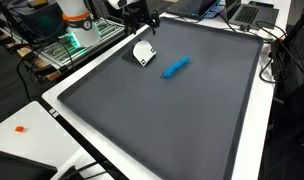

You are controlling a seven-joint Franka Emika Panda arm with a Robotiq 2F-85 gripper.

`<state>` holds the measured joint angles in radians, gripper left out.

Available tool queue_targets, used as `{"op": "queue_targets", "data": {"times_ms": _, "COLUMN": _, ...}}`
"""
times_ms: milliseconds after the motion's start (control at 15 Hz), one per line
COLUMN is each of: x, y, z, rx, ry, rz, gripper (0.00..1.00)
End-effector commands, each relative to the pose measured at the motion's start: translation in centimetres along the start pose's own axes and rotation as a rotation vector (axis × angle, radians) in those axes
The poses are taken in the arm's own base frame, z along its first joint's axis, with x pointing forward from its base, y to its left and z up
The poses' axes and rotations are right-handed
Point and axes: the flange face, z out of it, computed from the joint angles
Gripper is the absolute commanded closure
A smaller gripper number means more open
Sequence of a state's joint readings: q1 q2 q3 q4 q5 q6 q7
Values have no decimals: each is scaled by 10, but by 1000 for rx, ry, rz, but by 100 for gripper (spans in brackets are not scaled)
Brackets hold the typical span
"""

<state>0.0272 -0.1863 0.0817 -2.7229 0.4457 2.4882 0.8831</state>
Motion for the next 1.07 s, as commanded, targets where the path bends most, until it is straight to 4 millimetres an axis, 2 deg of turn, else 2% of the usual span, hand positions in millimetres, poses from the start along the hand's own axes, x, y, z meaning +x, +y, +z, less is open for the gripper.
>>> {"op": "queue_targets", "data": {"times_ms": 0, "x": 6, "y": 1, "z": 10, "rx": 6, "ry": 3, "rz": -30, "gripper": 0}}
{"op": "queue_targets", "data": {"times_ms": 1000, "x": 27, "y": -3, "z": 30, "rx": 52, "ry": 109, "rz": 7, "gripper": 0}}
